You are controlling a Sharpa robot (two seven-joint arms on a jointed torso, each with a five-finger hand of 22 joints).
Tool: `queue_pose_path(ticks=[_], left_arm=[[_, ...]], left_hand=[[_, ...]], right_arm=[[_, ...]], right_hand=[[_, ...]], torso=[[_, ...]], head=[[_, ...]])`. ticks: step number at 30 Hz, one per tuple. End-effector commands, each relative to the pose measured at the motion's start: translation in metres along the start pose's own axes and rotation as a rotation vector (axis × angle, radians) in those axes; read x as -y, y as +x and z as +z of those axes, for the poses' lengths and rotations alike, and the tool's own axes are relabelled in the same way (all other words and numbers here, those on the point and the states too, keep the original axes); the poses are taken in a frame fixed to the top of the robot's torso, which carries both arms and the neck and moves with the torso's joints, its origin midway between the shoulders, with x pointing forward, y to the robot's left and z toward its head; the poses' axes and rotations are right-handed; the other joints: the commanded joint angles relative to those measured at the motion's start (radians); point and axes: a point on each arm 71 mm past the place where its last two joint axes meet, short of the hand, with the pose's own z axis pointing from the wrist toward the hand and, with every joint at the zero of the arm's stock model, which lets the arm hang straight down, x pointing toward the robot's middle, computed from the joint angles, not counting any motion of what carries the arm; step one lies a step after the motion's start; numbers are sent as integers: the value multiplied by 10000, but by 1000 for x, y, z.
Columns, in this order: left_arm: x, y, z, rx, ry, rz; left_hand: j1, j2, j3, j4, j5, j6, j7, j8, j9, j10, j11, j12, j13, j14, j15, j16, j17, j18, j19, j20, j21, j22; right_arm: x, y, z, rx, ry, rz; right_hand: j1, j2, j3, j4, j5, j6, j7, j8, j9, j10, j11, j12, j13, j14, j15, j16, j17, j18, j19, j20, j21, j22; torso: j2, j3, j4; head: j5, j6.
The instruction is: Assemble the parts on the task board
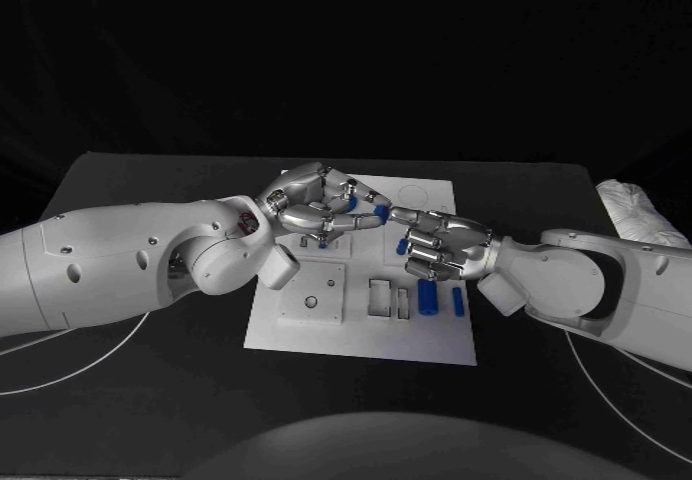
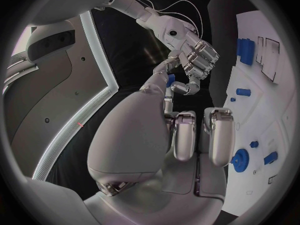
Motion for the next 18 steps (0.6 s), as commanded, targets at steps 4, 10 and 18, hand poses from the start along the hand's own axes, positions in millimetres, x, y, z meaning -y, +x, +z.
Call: queue_pose_path(ticks=[4, 10, 18], left_arm=[[-1, 2, 1, -248, -83, -190], [-2, 3, 1, -353, -166, -226], [-3, 4, 0, -456, -246, -207]], left_hand=[[44, 57, -53, -4, 31, 41, 2, 25, 12, 1040, 94, 24, 2635, 1035, 56, 24, 2635, -74, 1059, 90, 43, 2628], [67, 64, -95, -27, -13, 28, 10, 16, 5, 1040, 100, 24, 2635, 1035, 62, 24, 2635, -74, 1059, 96, 43, 2628], [138, 71, -180, -82, -95, -49, 33, -27, -24, 1040, 98, 24, 2635, 1035, 69, 24, 2635, -74, 1059, 106, 43, 2628]], right_arm=[[2, -1, 1, 157, 59, -75], [1, -2, 1, 360, 11, -99], [2, -4, 1, 598, 97, -120]], right_hand=[[1246, 1327, 33, -72, 130, 293, 167, 547, 176, 1494, -286, -34, 2566, 1039, 80, 34, 2631, -39, -111, 91, -86, 1849], [1183, 1401, 90, -49, -52, 377, 216, 875, 269, 1494, -232, -34, 2566, 1039, 135, 34, 2631, -20, -187, 143, -141, 1823], [1146, 1435, 127, -23, -3, 330, 222, 938, 287, 1494, -223, -34, 2566, 1039, 147, 34, 2631, -6, -243, 157, -185, 1803]], torso=[[7, 4, 4], [7, 4, 1], [13, 8, -2]], head=[[-3, -1], [-6, -1], [-19, -1]])
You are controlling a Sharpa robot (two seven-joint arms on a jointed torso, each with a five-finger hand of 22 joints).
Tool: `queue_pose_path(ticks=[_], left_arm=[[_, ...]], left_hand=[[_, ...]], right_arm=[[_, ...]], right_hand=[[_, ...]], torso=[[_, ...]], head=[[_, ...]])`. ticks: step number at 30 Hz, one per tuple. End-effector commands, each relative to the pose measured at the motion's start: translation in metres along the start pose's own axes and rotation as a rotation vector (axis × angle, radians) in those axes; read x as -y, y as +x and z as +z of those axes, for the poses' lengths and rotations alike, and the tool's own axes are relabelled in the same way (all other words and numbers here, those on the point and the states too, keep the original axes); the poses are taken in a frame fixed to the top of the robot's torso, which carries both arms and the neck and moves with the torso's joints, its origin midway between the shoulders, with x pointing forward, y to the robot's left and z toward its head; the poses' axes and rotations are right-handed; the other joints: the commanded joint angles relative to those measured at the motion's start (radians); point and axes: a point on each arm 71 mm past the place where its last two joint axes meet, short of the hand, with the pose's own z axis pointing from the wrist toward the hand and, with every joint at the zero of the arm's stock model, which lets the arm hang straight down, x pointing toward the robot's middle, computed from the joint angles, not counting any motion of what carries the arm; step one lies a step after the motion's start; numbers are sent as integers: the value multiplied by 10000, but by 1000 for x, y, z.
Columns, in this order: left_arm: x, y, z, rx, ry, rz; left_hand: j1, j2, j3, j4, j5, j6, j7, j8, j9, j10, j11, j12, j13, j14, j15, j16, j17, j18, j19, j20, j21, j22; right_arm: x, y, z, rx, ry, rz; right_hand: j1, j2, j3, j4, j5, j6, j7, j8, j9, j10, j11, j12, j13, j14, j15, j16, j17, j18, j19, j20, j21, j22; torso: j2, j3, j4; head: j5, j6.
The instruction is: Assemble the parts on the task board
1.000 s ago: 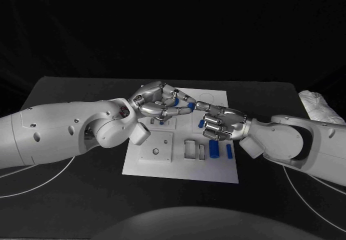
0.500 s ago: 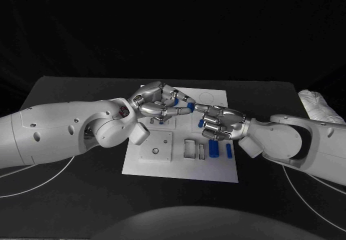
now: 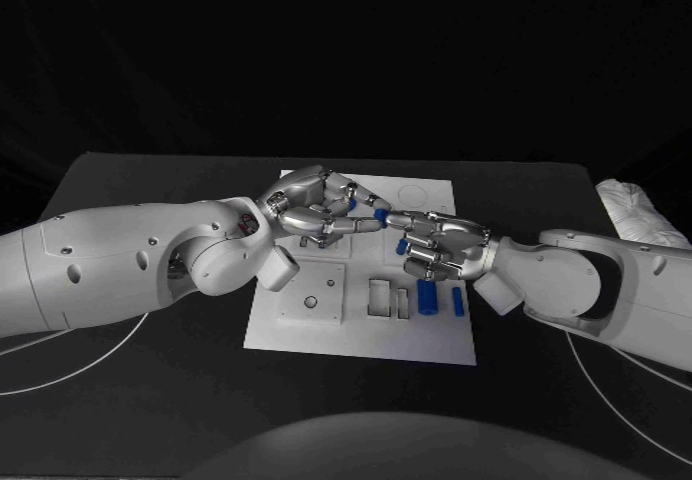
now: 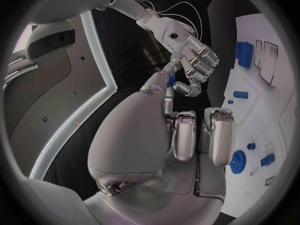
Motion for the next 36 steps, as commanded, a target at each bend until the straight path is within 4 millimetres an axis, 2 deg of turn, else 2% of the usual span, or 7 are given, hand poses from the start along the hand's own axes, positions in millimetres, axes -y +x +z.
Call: queue_pose_path(ticks=[1, 11, 22, 32, 36], left_arm=[[-1, 3, 0, -300, -66, -125], [-1, 0, -1, -353, -124, 43], [-2, -2, -1, -193, -136, 162], [-4, -2, -1, -238, -269, 184], [-6, -1, -1, -330, -338, 179]], left_hand=[[95, 10, -70, -11, -57, -86, 40, -33, -35, 1075, 59, 24, 2635, 1035, 69, 24, 2628, -74, 1023, 72, 43, 2630], [317, -17, -226, -128, -269, -217, -27, -55, -95, 1075, -24, 24, 2635, 1035, 22, 24, 2628, -74, 1023, 50, 43, 2630], [527, 13, -355, -161, -334, -629, -184, -82, -218, 1075, -147, 24, 2635, 1035, -70, 24, 2628, -74, 1023, -25, 43, 2630], [581, 45, -392, -155, -438, -675, -219, -56, -235, 1075, -173, 24, 2635, 1035, -92, 24, 2628, -74, 1023, -48, 43, 2630], [606, 81, -413, -145, -476, -602, -220, -4, -223, 1075, -182, 24, 2635, 1035, -104, 24, 2628, -74, 1023, -61, 43, 2630]], right_arm=[[1, -1, 0, 155, 71, -66], [2, -2, -1, 252, 227, -68], [7, 1, -1, 135, 700, -151], [8, 1, 0, 68, 846, -204], [7, 1, -1, 6, 781, -203]], right_hand=[[761, 888, 53, 16, 28, -21, -14, 44, 6, 1666, -471, -54, 526, 1043, 75, 34, 2632, -4, -90, -2, -46, 1803], [669, 886, 92, 39, 68, -76, -19, 162, 54, 1666, -469, -54, 526, 1043, 86, 34, 2632, 15, -167, 15, -105, 1777], [536, 819, 430, -135, 621, -325, 172, 482, 294, 1666, -313, -54, 526, 1043, 192, 34, 2632, 41, -296, 105, -190, 1736], [434, 816, 594, -165, 712, -475, 228, 586, 472, 1666, -258, -54, 526, 1043, 244, 34, 2632, 56, -357, 157, -232, 1714], [273, 818, 763, -170, 669, -643, 220, 694, 704, 1666, -264, -54, 526, 1043, 258, 34, 2632, 83, -471, 186, -313, 1677]], torso=[[9, 2, 2], [9, 1, -5], [3, -1, -3], [4, -8, -2], [-2, -8, -3]], head=[[-8, 2], [3, 2], [7, 2], [-26, 2], [-34, 2]])
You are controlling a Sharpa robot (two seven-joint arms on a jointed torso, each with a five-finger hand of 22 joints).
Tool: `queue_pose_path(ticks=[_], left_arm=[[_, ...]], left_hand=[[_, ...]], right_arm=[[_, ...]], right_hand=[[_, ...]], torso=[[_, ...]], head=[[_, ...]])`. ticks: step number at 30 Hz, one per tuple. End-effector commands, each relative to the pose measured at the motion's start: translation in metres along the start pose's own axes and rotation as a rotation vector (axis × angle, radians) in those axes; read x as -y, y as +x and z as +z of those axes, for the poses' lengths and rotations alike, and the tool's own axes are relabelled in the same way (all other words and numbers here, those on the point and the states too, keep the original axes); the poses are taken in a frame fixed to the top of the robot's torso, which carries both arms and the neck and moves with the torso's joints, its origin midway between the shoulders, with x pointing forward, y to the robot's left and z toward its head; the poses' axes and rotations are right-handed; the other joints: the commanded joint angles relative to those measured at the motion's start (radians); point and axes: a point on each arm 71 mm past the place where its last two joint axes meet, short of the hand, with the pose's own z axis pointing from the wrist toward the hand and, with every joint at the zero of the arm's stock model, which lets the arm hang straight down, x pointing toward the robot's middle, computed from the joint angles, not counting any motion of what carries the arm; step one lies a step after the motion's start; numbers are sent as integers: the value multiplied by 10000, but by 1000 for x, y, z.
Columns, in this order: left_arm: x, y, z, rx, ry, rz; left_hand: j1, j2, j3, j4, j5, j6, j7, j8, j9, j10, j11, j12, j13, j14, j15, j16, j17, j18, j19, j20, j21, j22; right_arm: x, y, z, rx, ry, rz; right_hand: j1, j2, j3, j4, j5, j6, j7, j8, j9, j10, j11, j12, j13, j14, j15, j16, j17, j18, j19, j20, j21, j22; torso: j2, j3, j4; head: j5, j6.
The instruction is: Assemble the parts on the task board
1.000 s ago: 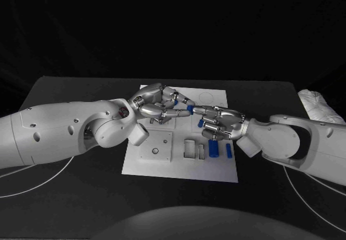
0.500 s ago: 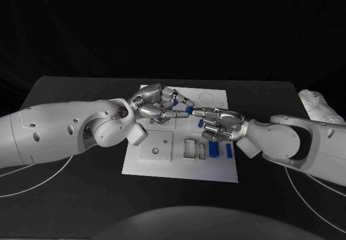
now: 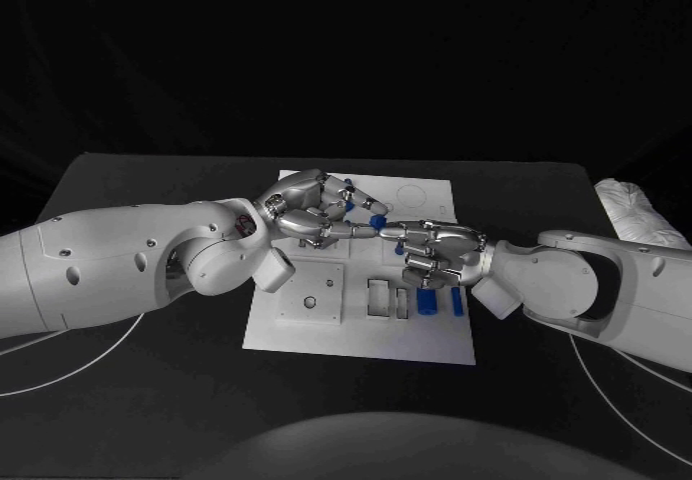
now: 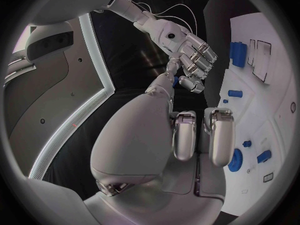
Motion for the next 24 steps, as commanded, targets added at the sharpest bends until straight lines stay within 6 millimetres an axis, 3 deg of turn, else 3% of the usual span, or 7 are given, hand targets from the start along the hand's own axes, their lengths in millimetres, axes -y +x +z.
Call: queue_pose_path(ticks=[1, 8, 12, 15, 20, 24], left_arm=[[-1, 3, 1, -252, -65, -5], [-2, 3, 0, -328, -62, -22], [-2, 3, 0, -313, -38, -18], [-2, 3, 0, -275, 1, -4], [-1, 2, 0, -207, 69, 21], [-1, 2, 0, -163, 101, 37]], left_hand=[[109, 66, -96, 22, -43, 99, -18, 88, 15, 1042, -74, 24, 2631, 1072, -72, 24, 2632, -73, 1023, -68, 43, 2632], [169, 193, -255, 33, 106, 817, 88, 433, 154, 1042, 0, 24, 2631, 1072, -35, 24, 2632, -73, 1023, -61, 43, 2632], [191, 231, -297, 25, 214, 931, 101, 475, 171, 1042, 22, 24, 2631, 1072, -16, 24, 2632, -73, 1023, -48, 43, 2632], [196, 239, -311, 22, 244, 960, 103, 484, 175, 1042, 29, 24, 2631, 1072, -11, 24, 2632, -73, 1023, -43, 43, 2632], [204, 242, -338, 20, 297, 920, 109, 451, 161, 1042, 29, 24, 2631, 1072, -5, 24, 2632, -73, 1023, -36, 43, 2632], [206, 245, -342, 21, 307, 911, 109, 443, 157, 1042, 29, 24, 2631, 1072, -4, 24, 2632, -73, 1023, -35, 43, 2632]], right_arm=[[1, 2, 0, -282, 39, -89], [0, 1, 0, -301, -82, -118], [0, 2, 0, -502, -109, -153], [-1, 2, 1, -711, -120, -162], [0, 3, 1, -950, -56, -196], [0, 2, 1, -1109, 146, -220]], right_hand=[[439, 617, 146, -7, 0, -141, 19, 91, 149, 1688, -317, -36, 692, 1060, 65, 34, 2634, 91, -144, 8, -77, 1669], [125, 483, 339, 14, 104, -427, -71, 160, 400, 1688, -364, -36, 692, 1060, 53, 34, 2634, 158, -456, 4, -294, 1580], [-457, 113, 159, 316, -430, -1524, -187, -703, -121, 1545, -406, -121, 604, 1060, 58, 34, 2634, 234, -849, -7, -577, 1465], [-815, -83, -25, 576, -746, -1843, -230, -1018, -441, 1255, -409, -288, 434, 1060, 63, 34, 2634, 294, -1190, -4, -829, 1362], [-1071, -291, -171, 790, -705, -1951, -240, -1029, -704, 489, -331, -712, 36, 724, 151, -158, 2451, 477, -2314, 56, -1657, 1029], [-1269, -451, -329, 931, -821, -2185, -189, -826, -776, 184, -134, -802, -21, 290, 343, -366, 2278, 646, -3584, 217, -2538, 681]], torso=[[-8, -2, 3], [-7, 8, 11], [-5, 4, 6], [-2, 1, 4], [-1, 7, 4], [4, 2, 6]], head=[[-3, 2], [-3, 2], [10, 2], [21, 2], [33, 2], [40, 2]])
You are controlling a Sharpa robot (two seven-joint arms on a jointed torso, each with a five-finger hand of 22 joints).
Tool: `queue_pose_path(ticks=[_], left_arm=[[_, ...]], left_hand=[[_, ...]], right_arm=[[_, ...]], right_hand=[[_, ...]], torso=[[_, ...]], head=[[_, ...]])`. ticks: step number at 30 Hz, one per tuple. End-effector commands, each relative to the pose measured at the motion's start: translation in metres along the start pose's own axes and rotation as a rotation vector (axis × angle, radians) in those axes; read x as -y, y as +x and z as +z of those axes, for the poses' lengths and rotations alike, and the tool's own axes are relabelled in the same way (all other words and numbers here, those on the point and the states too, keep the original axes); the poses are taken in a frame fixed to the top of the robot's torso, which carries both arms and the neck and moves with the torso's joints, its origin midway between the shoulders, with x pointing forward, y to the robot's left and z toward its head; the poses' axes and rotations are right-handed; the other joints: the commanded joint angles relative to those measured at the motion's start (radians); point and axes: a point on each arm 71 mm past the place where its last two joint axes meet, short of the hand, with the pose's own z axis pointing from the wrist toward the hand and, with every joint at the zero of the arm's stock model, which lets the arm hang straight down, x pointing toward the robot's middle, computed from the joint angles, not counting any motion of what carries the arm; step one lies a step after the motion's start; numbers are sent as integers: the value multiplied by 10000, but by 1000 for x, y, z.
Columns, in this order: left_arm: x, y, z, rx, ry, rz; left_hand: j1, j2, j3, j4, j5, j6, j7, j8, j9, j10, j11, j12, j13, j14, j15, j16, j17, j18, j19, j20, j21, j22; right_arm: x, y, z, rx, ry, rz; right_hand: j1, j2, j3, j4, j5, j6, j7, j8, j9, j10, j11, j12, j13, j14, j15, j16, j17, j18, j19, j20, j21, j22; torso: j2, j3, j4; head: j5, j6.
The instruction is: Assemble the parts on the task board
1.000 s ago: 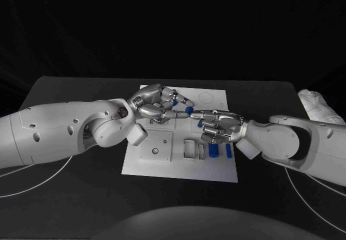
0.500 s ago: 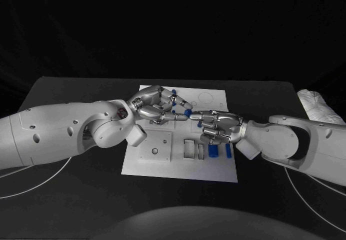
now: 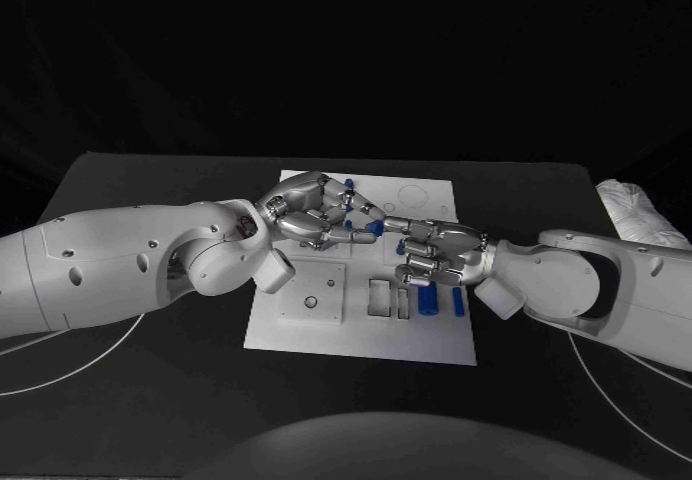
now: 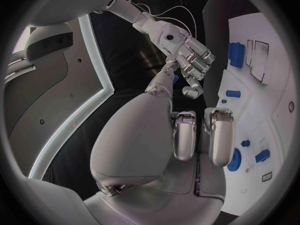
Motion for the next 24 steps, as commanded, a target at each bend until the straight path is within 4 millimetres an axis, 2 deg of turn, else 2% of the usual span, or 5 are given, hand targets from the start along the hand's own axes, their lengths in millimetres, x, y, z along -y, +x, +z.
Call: queue_pose_path(ticks=[1, 7, 10, 15, 24], left_arm=[[1, 2, 0, -109, 177, -9], [1, 1, 0, -73, 205, 3], [1, 1, 0, -56, 202, 8], [1, -1, -1, 9, 184, 28], [1, -3, -3, 63, 168, 38]], left_hand=[[-25, 85, -43, -1, 40, 45, 0, -16, 119, 1041, 29, 25, 2635, 1072, -4, 24, 2634, -75, 1023, -35, 42, 2633], [-25, 91, -46, 2, 53, 41, 2, -21, 117, 1041, 31, 25, 2635, 1072, -4, 24, 2634, -75, 1023, -34, 42, 2633], [-27, 97, -48, 5, 63, 39, 4, -23, 116, 1041, 32, 25, 2635, 1072, -3, 24, 2634, -75, 1023, -33, 42, 2633], [-33, 114, -57, 13, 88, 55, 9, -21, 117, 1041, 41, 25, 2635, 1072, 0, 24, 2634, -75, 1023, -31, 42, 2633], [-37, 125, -69, 18, 107, 76, 13, -14, 120, 1041, 51, 25, 2635, 1072, 5, 24, 2634, -75, 1023, -28, 42, 2633]], right_arm=[[2, 3, 0, -692, 220, -94], [5, 2, 0, -906, 528, -99], [7, 0, -1, -1005, 701, -179], [9, -2, -4, -1324, 939, -545], [12, -2, -11, -1860, 1296, -1082]], right_hand=[[-126, -179, -89, 129, -169, -196, 36, 144, -27, 4, -233, -129, 462, 66, 170, -190, 2198, 237, -1007, 124, -698, 542], [-429, -278, -533, 190, -1083, -638, 91, 809, 179, -570, 269, -11, 627, -1562, 629, -670, 1911, 454, -4296, 685, -2603, -150], [-872, -402, -1036, 271, -1629, -955, 85, 1037, 240, -1355, 444, 58, 560, -2851, 805, -809, 1722, 409, -5208, 981, -2818, -140], [-1695, -765, -1954, 513, -2368, -1370, 30, 1147, 216, -1885, 614, 208, 512, -4944, 980, -1146, 1356, 427, -5848, 1186, -2967, -143], [-2346, -1602, -2341, 1368, -2411, -1577, -7, 905, 75, -3703, 787, 25, 194, -8137, 1151, -1808, 798, 537, -5955, 1423, -3624, -660]], torso=[[5, -1, -2], [14, 3, -1], [7, 3, 0], [6, 1, 2], [3, -4, -8]], head=[[14, 2], [45, 2], [49, 2], [71, 2], [93, 2]])
